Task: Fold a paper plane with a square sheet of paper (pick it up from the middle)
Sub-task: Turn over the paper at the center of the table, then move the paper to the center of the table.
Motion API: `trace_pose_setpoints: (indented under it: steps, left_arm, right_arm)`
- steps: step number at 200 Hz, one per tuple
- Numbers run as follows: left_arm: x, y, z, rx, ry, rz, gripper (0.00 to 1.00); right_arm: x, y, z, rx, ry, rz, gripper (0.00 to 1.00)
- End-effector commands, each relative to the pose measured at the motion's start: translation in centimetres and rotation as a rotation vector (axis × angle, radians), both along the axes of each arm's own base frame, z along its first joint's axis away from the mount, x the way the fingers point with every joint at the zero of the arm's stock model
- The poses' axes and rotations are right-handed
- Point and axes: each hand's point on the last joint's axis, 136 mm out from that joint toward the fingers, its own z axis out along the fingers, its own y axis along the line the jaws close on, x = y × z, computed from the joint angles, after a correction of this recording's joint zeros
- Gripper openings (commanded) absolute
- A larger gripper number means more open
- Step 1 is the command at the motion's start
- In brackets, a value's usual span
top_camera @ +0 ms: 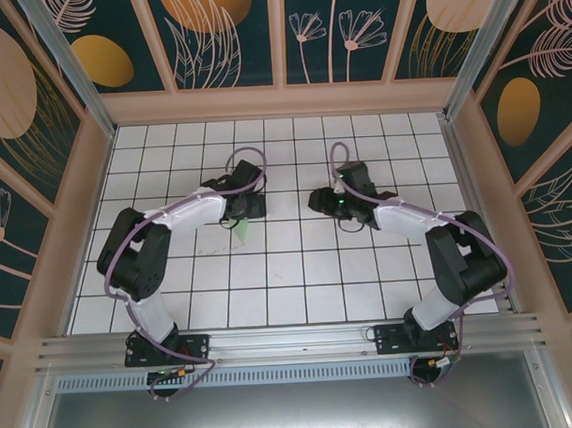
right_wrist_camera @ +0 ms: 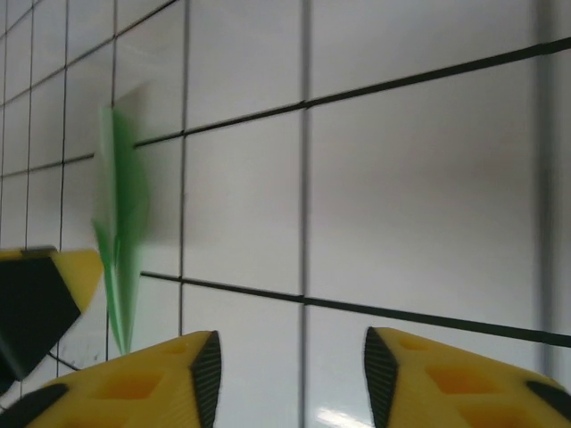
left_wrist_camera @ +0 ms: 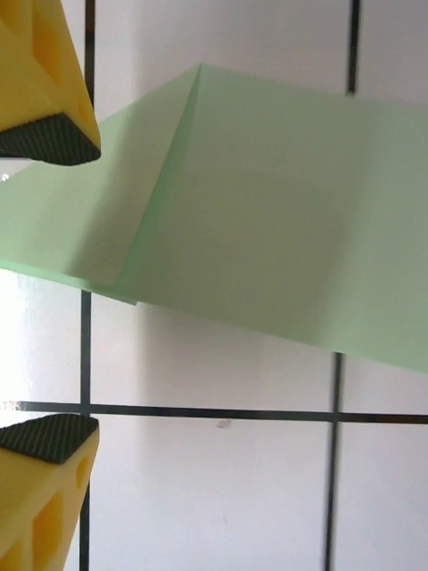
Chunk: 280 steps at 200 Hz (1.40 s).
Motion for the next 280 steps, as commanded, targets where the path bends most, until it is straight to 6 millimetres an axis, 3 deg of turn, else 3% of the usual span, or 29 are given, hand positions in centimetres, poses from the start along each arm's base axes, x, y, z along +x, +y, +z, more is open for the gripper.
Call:
trace_pose_setpoints:
  steps: [1, 47, 55, 83, 109, 139, 171, 217, 248, 263, 280]
  left_arm:
    - [1.2, 2.1, 2.7, -0.099, -0.081, 0.085, 0.81]
    - [0.9, 8.4, 3.3, -0.143, -0.131, 0.302, 0.91]
    - [0.1, 9.5, 2.3, -0.142, -0.116, 0.338, 0.92]
    - [-0.7, 11.8, 2.3, -0.161, -0.151, 0.419, 0.94]
    - [-1.1, 12.7, 2.9, -0.161, -0.176, 0.447, 0.96]
    - [-1.2, 12.8, 3.1, -0.161, -0.175, 0.449, 0.97]
    - [-1.2, 12.6, 3.0, -0.17, -0.173, 0.441, 0.98]
    - [-1.0, 11.5, 3.2, -0.216, -0.164, 0.399, 0.99]
    - [-1.0, 10.4, 3.3, -0.268, -0.16, 0.354, 0.99]
    - [-1.0, 9.7, 3.4, -0.301, -0.162, 0.328, 0.99]
    - [-1.0, 8.7, 3.6, -0.351, -0.164, 0.289, 0.99]
  right_arm:
    - [0.0, 4.9, 0.5, 0.02, -0.053, 0.073, 0.41]
    - [-2.1, 16.3, 0.9, 0.068, -0.053, 0.248, 0.22]
    - [-2.2, 17.8, 0.8, 0.069, -0.048, 0.262, 0.2]
    - [-2.4, 20.9, -0.6, 0.055, -0.005, 0.301, 0.18]
    - [-1.7, 22.2, -2.6, -0.017, 0.031, 0.314, 0.18]
    - [-1.1, 21.9, -5.2, -0.119, 0.064, 0.312, 0.18]
    - [-1.8, 20.5, -7.7, -0.222, 0.102, 0.363, 0.19]
    - [-5.3, 14.7, -10.2, -0.441, 0.041, 0.613, 0.19]
    - [-8.3, 10.0, -9.7, -0.473, -0.02, 0.819, 0.19]
    - [-8.0, 9.0, -8.4, -0.464, -0.052, 0.829, 0.2]
    - [-7.2, 9.1, -6.1, -0.441, -0.106, 0.783, 0.21]
